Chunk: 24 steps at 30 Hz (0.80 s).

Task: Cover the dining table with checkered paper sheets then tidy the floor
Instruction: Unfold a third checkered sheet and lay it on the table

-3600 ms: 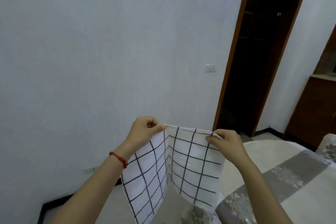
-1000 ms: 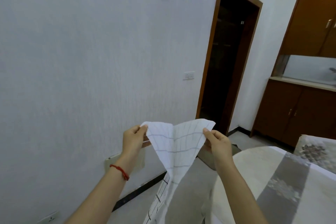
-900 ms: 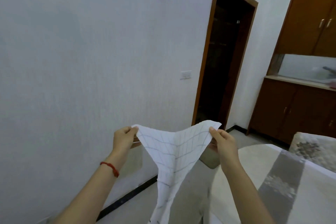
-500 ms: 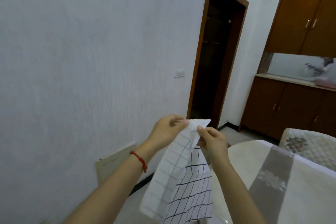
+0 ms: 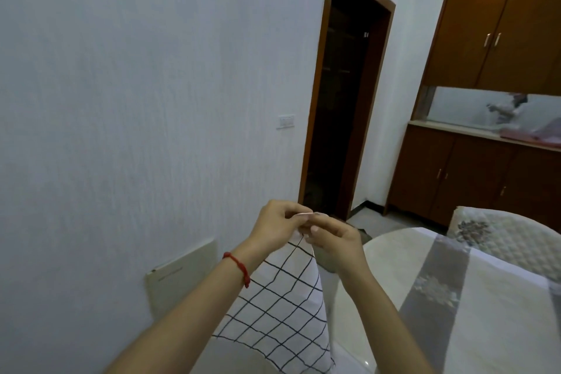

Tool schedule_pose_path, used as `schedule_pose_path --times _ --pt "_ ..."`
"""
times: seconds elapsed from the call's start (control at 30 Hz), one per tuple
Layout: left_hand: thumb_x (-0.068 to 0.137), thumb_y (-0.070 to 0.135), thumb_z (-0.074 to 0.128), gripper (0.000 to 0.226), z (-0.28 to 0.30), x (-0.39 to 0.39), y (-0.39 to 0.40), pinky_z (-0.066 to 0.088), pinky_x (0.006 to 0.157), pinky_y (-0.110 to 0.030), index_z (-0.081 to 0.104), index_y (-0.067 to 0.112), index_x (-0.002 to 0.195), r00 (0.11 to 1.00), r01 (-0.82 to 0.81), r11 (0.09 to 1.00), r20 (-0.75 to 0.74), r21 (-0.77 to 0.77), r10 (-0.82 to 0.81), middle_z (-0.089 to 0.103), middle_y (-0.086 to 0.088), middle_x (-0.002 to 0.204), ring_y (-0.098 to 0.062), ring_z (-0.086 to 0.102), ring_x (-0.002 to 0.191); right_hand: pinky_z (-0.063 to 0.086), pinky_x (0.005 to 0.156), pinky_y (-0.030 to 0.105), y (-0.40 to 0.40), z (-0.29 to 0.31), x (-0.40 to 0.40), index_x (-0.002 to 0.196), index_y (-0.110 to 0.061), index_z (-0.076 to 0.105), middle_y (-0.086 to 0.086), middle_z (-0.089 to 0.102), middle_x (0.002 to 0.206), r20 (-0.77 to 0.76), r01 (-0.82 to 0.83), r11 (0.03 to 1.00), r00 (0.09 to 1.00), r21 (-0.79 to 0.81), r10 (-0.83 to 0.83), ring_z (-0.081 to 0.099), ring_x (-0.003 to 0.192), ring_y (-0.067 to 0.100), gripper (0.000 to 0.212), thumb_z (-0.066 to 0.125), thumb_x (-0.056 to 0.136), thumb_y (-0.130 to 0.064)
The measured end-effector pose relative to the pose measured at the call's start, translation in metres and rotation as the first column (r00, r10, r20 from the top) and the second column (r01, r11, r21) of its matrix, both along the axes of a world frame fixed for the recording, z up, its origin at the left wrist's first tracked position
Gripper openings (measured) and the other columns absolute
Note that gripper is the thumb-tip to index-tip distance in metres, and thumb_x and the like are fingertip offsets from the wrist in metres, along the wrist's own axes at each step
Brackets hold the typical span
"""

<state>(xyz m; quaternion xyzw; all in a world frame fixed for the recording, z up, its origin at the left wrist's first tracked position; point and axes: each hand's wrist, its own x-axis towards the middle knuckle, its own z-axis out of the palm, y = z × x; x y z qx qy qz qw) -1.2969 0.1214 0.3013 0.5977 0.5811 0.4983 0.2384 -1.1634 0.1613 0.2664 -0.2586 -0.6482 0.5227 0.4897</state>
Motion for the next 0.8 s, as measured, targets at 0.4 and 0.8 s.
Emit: schedule_pose_path --times 0.4,0.8 --pt "0.089 0.019 0.057 0.015 0.065 -0.036 -0.002 0.050 0.085 -0.039 0.070 0.015 0.084 0.910 0.158 0.982 -0.370 -0.102 -0.185 0.070 -0.015 0.094 -0.025 0.062 0.086 0.048 0.093 0.028 0.008 -0.019 -0.012 0.128 -0.020 0.054 -0.003 0.059 0.124 0.136 0.033 0.998 0.990 -0.044 -0.027 0.055 0.115 0.012 0.044 0.065 0.085 -0.021" --pt "0.089 0.014 0.057 0.018 0.106 -0.072 -0.023 0.048 0.071 -0.010 0.069 0.024 0.080 0.892 0.278 0.960 -0.367 -0.016 -0.264 0.068 0.008 0.078 0.000 0.061 0.074 0.050 0.067 0.010 0.013 -0.015 -0.032 0.081 -0.033 0.071 -0.009 0.070 0.076 0.196 -0.138 0.990 0.972 0.028 0.130 0.066 0.074 -0.002 0.025 0.068 0.080 -0.008"
